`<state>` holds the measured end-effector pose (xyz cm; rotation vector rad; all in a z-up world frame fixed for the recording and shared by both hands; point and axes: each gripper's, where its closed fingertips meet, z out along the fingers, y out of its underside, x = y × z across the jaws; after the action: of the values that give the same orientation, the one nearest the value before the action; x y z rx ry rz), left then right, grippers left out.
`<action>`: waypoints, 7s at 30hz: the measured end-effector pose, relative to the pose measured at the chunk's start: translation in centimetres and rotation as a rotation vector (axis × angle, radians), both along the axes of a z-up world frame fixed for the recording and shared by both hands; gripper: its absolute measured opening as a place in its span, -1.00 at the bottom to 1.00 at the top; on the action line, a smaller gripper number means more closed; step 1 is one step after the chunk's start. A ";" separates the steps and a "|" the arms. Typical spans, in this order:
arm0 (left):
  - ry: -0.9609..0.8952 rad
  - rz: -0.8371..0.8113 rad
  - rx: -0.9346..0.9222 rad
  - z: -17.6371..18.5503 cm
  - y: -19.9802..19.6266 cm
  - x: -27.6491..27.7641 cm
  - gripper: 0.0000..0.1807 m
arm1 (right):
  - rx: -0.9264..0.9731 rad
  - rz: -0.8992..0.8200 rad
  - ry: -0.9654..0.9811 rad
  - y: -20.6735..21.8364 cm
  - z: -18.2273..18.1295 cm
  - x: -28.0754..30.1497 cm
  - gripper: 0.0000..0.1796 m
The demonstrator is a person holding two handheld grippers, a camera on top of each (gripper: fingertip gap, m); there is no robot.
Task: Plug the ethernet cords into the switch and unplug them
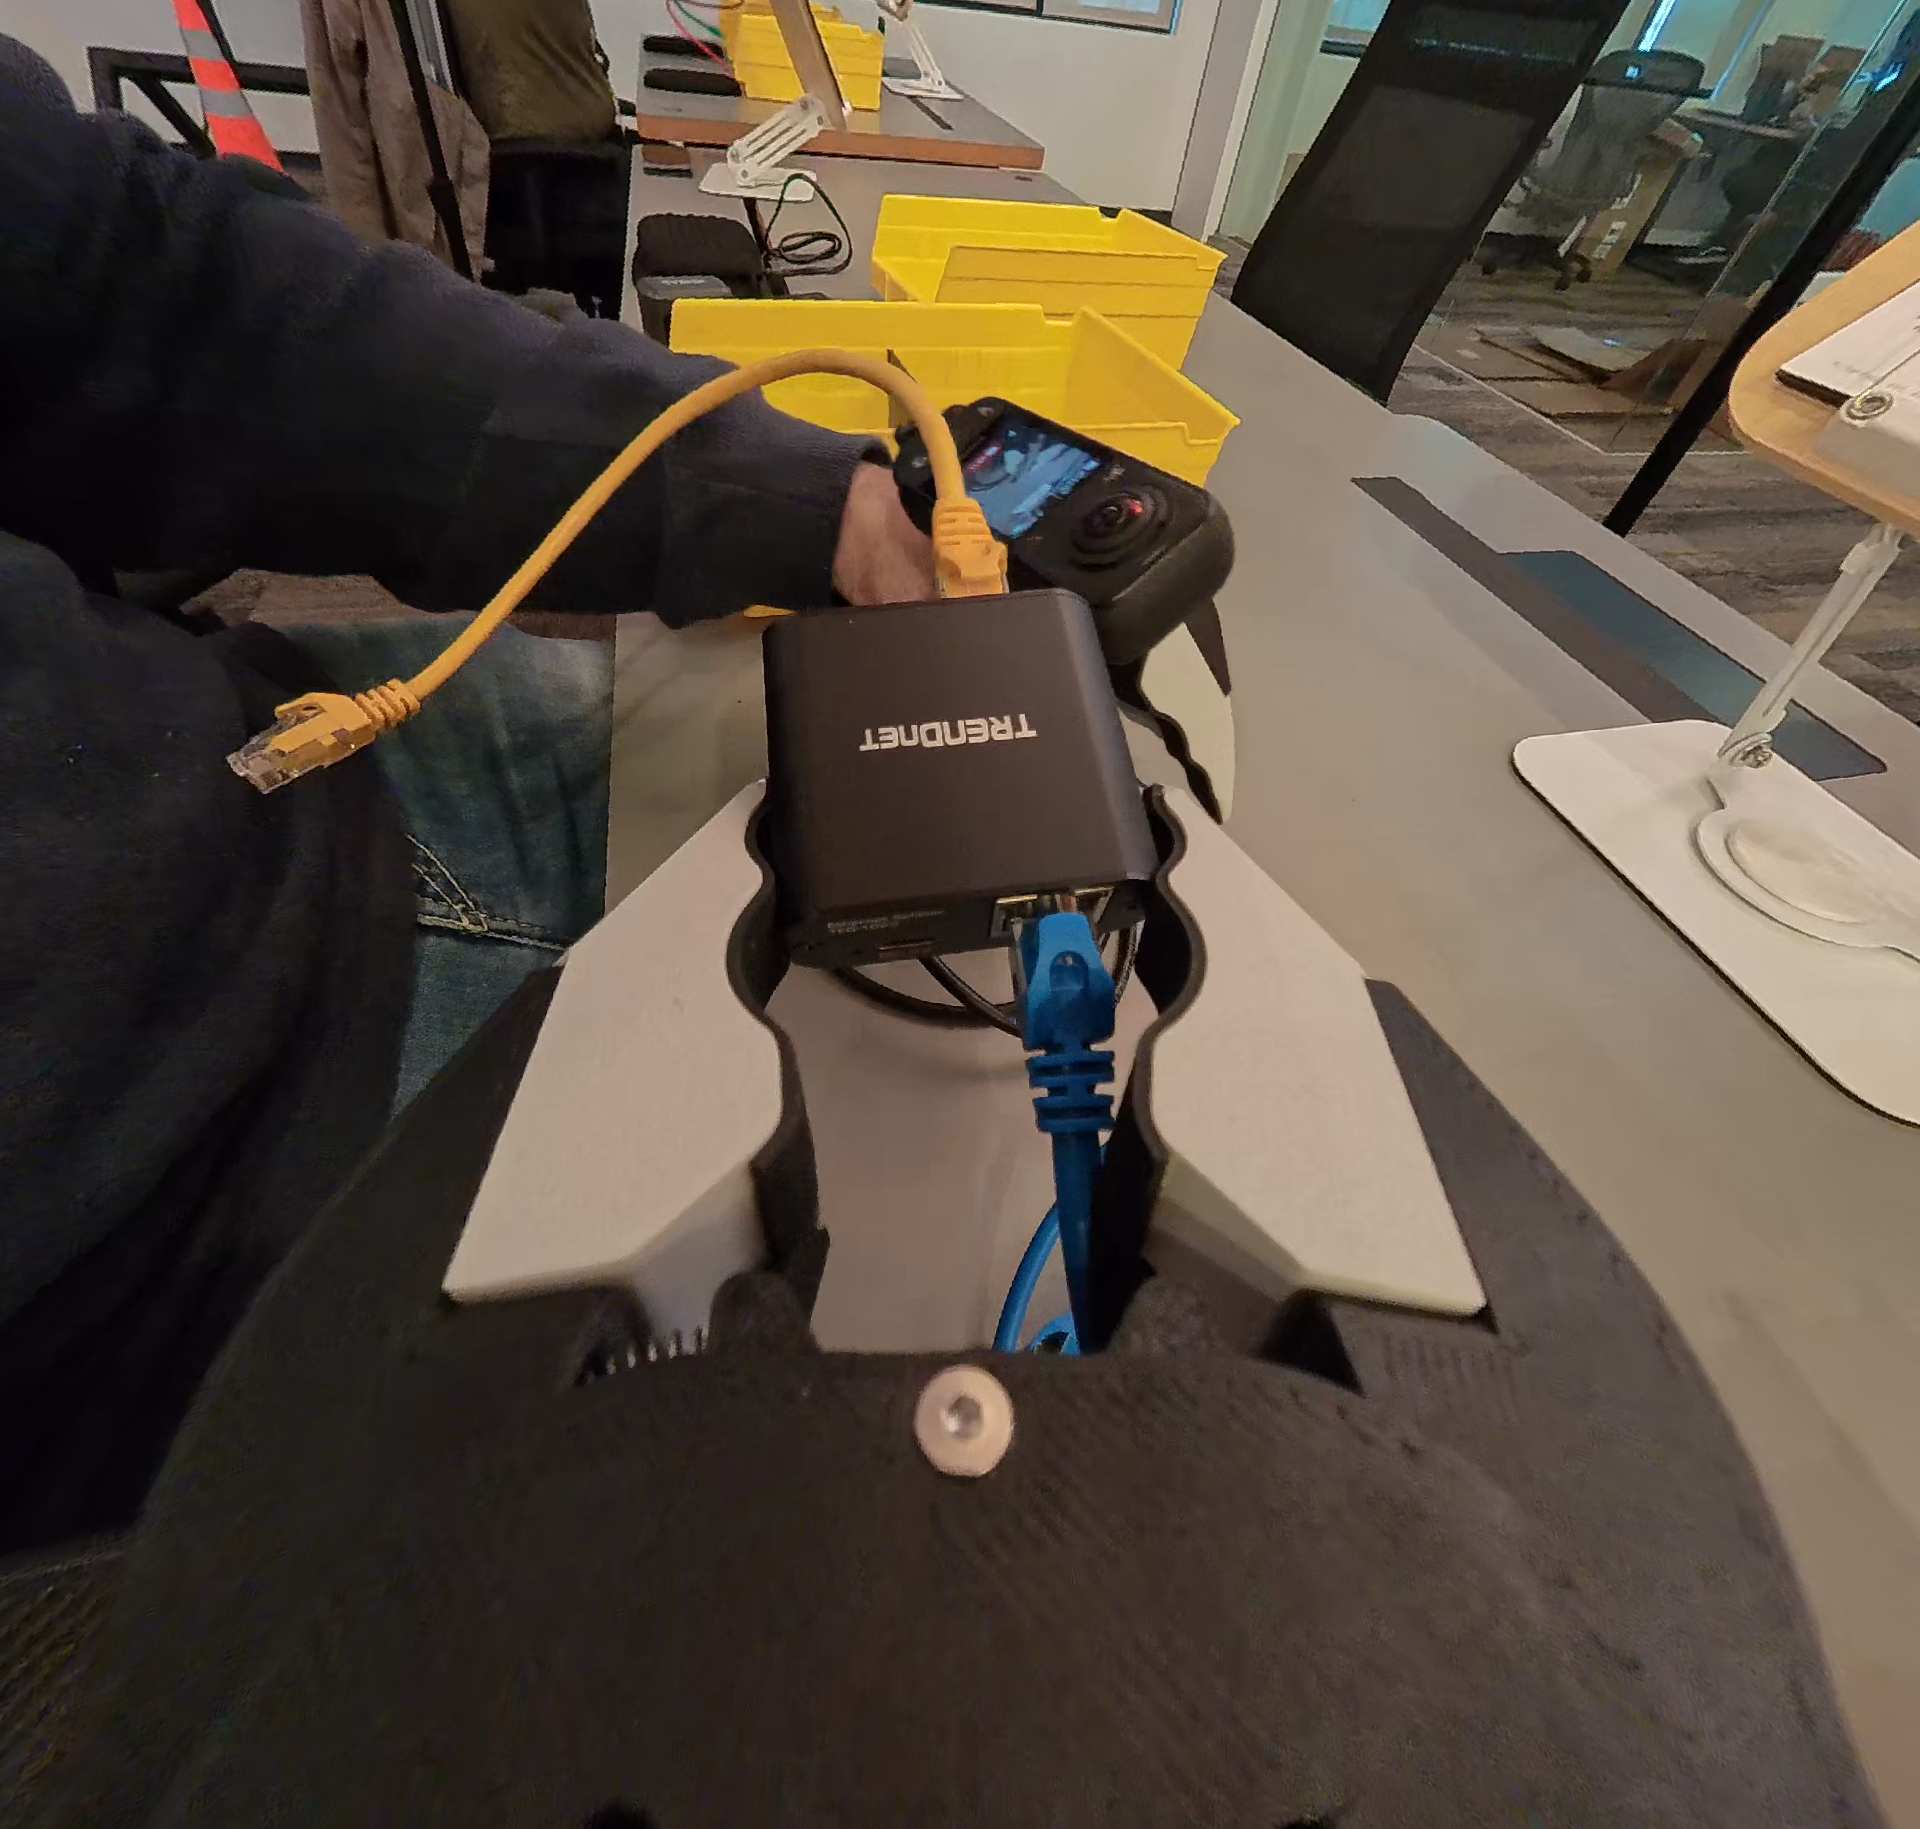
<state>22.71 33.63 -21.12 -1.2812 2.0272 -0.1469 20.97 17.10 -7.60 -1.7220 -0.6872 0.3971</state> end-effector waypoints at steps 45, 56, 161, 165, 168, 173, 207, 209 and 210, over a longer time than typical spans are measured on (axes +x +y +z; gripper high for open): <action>-0.071 0.022 0.027 -0.2 1.5 0.1 -0.82 | 0.004 -0.012 0.015 0.4 -0.1 0.5 -0.28; -0.021 0.103 -0.035 -1.8 3.2 -0.9 -0.88 | 0.014 -0.013 0.023 0.2 0.3 0.6 -0.28; -0.122 0.371 -0.277 -1.9 4.0 -1.8 -0.84 | 0.007 -0.118 0.092 1.1 0.9 2.4 -0.28; -0.111 0.378 -0.283 -2.1 4.6 -1.8 -0.85 | 0.012 -0.116 0.094 1.1 1.1 2.3 -0.28; -0.087 0.367 -0.238 -2.0 4.7 -1.7 -0.86 | 0.016 -0.114 0.094 1.1 1.3 2.2 -0.28; -0.093 0.376 -0.229 -2.0 4.6 -1.7 -0.89 | 0.015 -0.112 0.091 1.2 1.3 2.1 -0.28; 0.160 -0.280 -0.041 15.7 -4.2 -4.1 -0.89 | -0.011 -0.223 -0.112 9.3 -1.7 4.5 -0.28; 0.205 -0.312 -0.056 14.2 -5.2 -3.6 -0.89 | 0.004 -0.184 -0.108 9.3 -1.5 3.8 -0.28; 0.197 -0.314 -0.052 13.9 -5.3 -3.1 -0.89 | 0.008 -0.171 -0.106 9.3 -1.4 3.5 -0.28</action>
<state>19.61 28.37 -7.21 -1.0333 2.4014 -0.2286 24.48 26.40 -9.05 -1.7886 -0.6108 0.1853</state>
